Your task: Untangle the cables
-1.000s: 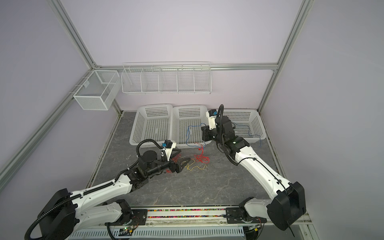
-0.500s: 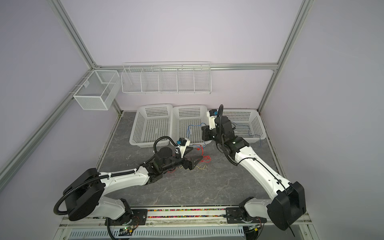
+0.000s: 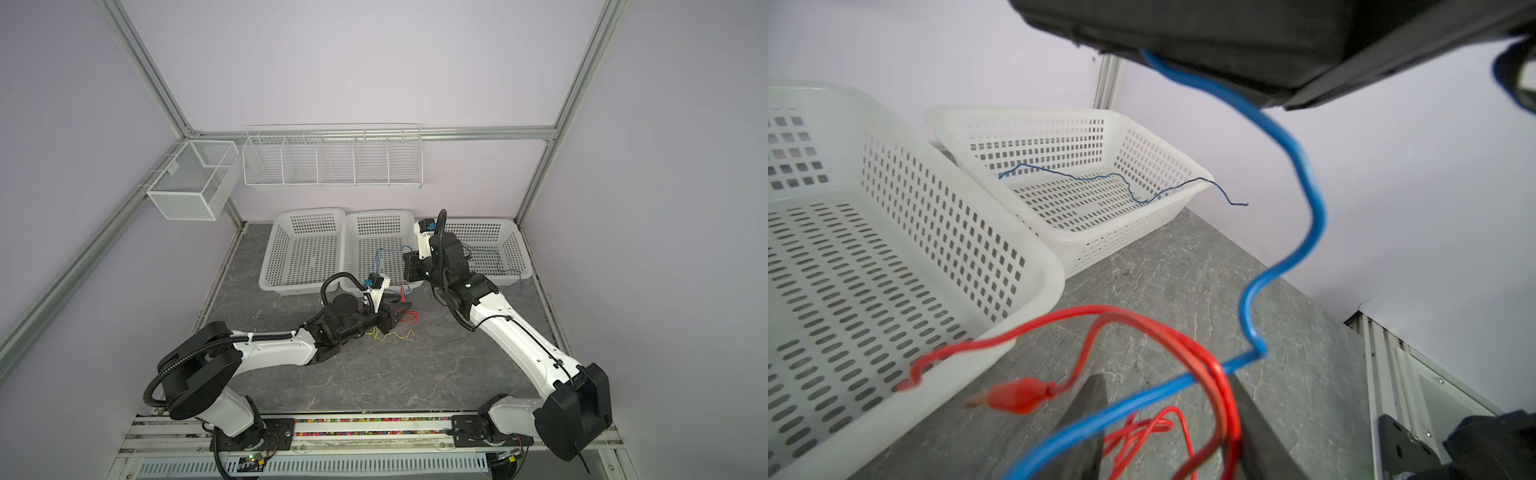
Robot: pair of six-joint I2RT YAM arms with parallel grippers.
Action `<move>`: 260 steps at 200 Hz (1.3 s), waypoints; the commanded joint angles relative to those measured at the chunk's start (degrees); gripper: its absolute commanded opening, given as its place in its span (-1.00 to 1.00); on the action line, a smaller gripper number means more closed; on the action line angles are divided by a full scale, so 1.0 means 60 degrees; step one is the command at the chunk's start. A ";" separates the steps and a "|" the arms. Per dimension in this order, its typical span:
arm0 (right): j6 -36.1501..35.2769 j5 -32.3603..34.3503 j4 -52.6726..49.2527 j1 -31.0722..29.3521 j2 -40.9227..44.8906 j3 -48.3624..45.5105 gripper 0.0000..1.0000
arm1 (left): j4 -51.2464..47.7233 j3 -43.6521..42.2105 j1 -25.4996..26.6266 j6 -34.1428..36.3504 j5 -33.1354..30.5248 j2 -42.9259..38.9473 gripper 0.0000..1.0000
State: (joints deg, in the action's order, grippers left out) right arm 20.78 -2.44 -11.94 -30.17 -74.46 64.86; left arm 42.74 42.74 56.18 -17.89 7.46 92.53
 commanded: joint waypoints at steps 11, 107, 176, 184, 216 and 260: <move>0.0090 0.0146 0.0238 -0.0070 0.0198 -0.0219 -0.87 | 0.0306 0.0406 0.0040 -0.0065 0.0287 0.0082 -0.67; -0.0104 0.2315 -0.0060 0.0332 -0.1106 -0.0476 -0.87 | -0.2105 0.0170 0.0040 0.0601 0.1582 -0.1915 -1.00; 0.0002 0.2140 -0.0115 0.1350 -0.1480 -0.0569 -0.88 | -0.4985 -0.0092 0.0029 0.1994 0.0484 -0.4446 -1.00; -0.0003 0.2026 -0.0093 0.1498 -0.1438 -0.0606 -0.87 | -0.5082 -0.0259 0.0027 0.1986 0.0115 -0.4763 -1.00; -0.0022 0.1480 0.0028 0.2172 -0.1197 -0.0559 -0.87 | -0.5209 -0.0891 -0.0003 0.1994 -0.0755 -0.5743 -1.00; -0.0259 0.1521 0.0062 0.3007 -0.1481 0.0092 -0.87 | -0.5560 -0.1041 -0.0030 0.1820 -0.0803 -0.5914 -1.00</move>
State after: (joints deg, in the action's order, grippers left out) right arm 20.47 7.07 -12.45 -13.82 -83.15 62.63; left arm 11.07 37.15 56.27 -7.33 4.08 57.39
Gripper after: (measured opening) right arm 0.064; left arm 0.048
